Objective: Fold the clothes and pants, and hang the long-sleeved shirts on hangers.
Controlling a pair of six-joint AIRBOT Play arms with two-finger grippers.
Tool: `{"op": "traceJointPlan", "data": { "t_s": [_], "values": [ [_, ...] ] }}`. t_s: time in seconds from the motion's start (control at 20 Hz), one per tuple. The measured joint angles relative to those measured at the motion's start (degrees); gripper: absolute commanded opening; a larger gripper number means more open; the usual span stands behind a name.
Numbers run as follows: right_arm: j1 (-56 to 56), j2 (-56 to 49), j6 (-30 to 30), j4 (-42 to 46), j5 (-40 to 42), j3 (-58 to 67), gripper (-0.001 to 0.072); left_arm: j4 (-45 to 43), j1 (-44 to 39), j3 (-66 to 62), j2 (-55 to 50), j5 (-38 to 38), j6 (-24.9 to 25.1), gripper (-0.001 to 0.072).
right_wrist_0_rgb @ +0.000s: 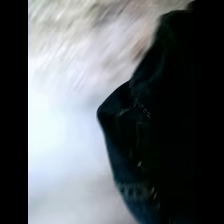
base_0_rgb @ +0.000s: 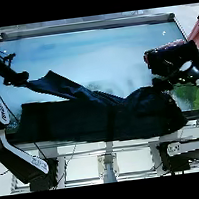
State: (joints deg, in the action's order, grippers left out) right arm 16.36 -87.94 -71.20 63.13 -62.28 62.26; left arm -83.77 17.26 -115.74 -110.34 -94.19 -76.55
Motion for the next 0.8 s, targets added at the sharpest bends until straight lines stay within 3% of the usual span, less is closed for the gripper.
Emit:
{"op": "traceJointPlan", "data": {
  "t_s": [0.45,0.7,0.75,0.8],
  "values": [
    [-5.0,-0.5,-13.9,2.3,14.7,10.5,0.004,-8.7,9.5,1.7,3.2,-2.9,-4.5,0.0037],
    [-5.3,-0.5,-17.4,4.1,17.4,11.5,0.004,-9.7,14.3,9.7,4.2,-8.4,-6.0,0.0038],
    [-5.3,-0.5,-17.7,4.3,17.4,11.6,0.004,-9.7,14.7,12.3,4.3,-9.2,-6.2,0.0048],
    [-5.3,-0.5,-17.9,4.3,17.4,11.6,0.004,-9.6,14.9,15.2,4.5,-9.8,-6.2,0.015]
  ]
}}
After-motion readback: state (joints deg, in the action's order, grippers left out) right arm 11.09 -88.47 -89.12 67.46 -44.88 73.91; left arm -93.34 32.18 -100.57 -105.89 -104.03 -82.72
